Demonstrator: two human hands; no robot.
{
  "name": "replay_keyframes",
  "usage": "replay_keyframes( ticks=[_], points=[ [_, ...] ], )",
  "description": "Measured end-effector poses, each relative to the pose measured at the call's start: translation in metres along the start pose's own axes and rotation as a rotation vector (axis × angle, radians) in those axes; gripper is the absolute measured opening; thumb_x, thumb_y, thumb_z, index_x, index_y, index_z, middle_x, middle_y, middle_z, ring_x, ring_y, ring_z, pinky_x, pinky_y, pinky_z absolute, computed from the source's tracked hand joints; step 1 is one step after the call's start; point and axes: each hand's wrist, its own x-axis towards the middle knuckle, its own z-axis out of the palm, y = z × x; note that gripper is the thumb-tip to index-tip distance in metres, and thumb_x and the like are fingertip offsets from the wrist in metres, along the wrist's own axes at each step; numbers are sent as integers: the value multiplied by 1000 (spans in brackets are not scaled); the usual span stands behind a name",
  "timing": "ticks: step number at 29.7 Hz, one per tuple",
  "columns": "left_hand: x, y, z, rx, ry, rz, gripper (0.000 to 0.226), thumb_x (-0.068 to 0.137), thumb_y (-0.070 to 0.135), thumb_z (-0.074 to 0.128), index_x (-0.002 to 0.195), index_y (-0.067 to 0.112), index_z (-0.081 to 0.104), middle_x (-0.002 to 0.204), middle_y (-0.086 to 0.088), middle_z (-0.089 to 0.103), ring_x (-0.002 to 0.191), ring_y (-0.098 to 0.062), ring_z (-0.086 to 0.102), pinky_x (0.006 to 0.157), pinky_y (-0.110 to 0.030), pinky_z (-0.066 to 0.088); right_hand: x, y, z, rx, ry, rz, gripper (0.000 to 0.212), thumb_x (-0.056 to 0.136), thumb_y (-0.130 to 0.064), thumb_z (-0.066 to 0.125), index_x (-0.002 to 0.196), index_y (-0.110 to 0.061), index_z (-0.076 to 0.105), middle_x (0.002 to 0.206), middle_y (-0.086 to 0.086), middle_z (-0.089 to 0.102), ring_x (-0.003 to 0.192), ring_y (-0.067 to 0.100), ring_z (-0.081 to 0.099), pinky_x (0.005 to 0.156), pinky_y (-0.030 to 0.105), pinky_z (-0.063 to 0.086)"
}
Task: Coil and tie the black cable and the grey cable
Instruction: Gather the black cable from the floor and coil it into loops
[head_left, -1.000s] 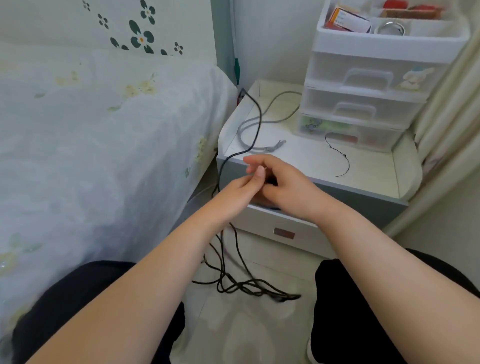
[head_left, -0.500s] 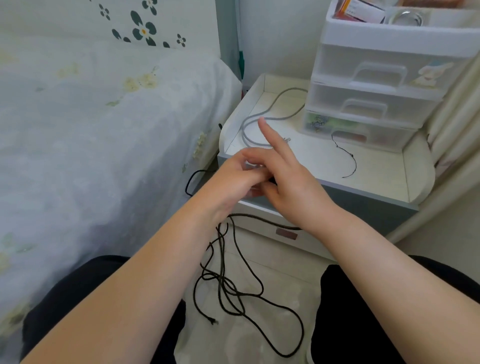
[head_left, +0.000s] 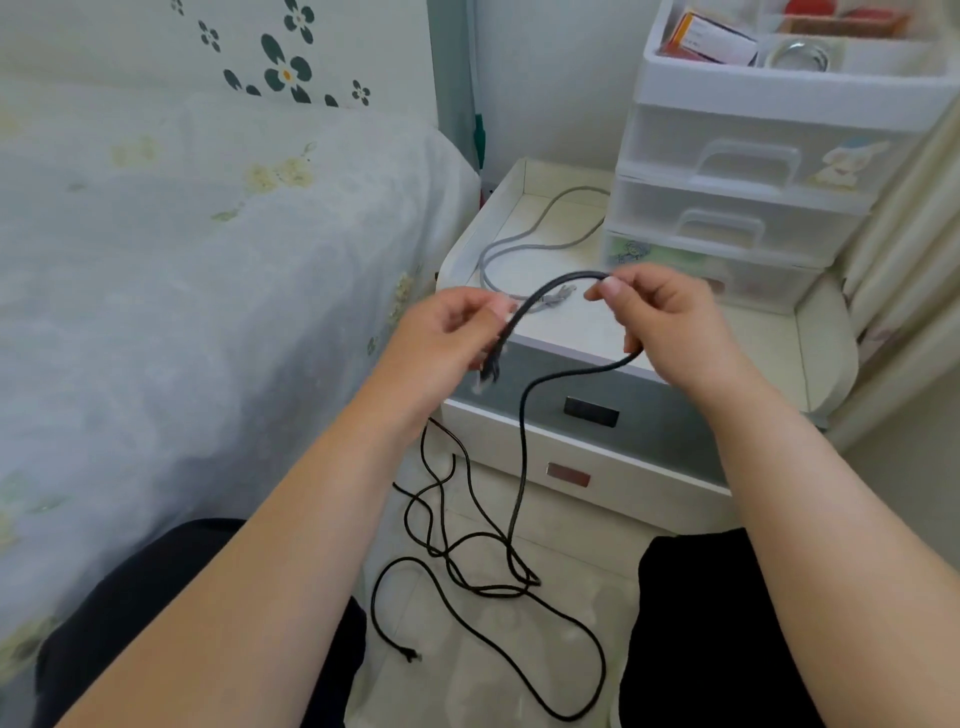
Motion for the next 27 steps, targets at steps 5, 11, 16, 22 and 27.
replay_keyframes(
  ticks=[5, 11, 16, 22, 27],
  points=[
    [-8, -6, 13, -155, -213, -124, 42, 101, 43, 31, 93, 15, 61, 60, 7, 47, 50, -12, 50, 58, -25, 49, -7, 5, 28, -147, -138, -57, 12, 93, -24, 57, 87, -25, 67, 74, -10, 64, 70, 11, 54, 69, 27, 44],
    [1, 6, 0, -893, -249, -232, 35, 102, 31, 33, 75, 16, 49, 46, 9, 31, 32, -3, 25, 36, -17, 19, -23, 8, 81, 116, 145, -21, 15, 101, -26, 36, 112, -20, 43, 72, -7, 47, 57, 2, 47, 54, 23, 50],
    [19, 9, -25, -1064, -13, -128, 32, 102, 22, 29, 88, 10, 56, 52, 6, 37, 34, -5, 25, 35, -17, 18, -41, 14, 119, 75, -328, 327, 38, 99, -25, 41, 134, -18, 28, 79, 6, 51, 48, 13, 55, 67, 47, 58],
    [28, 13, -50, -801, 369, 45, 34, 105, 27, 30, 92, 11, 57, 49, 8, 32, 38, -5, 21, 37, -18, 19, -53, 12, 116, -468, -387, 76, 30, 98, -35, 41, 121, -17, 38, 75, -3, 57, 70, 24, 61, 65, 40, 51],
    [25, 10, -75, -800, 592, 51, 34, 105, 27, 32, 87, 11, 56, 49, 8, 37, 40, -6, 28, 38, -19, 23, -60, 12, 113, -785, -239, -250, 24, 99, -17, 40, 122, -13, 45, 97, 6, 62, 59, 26, 49, 47, 32, 35]
  ],
)
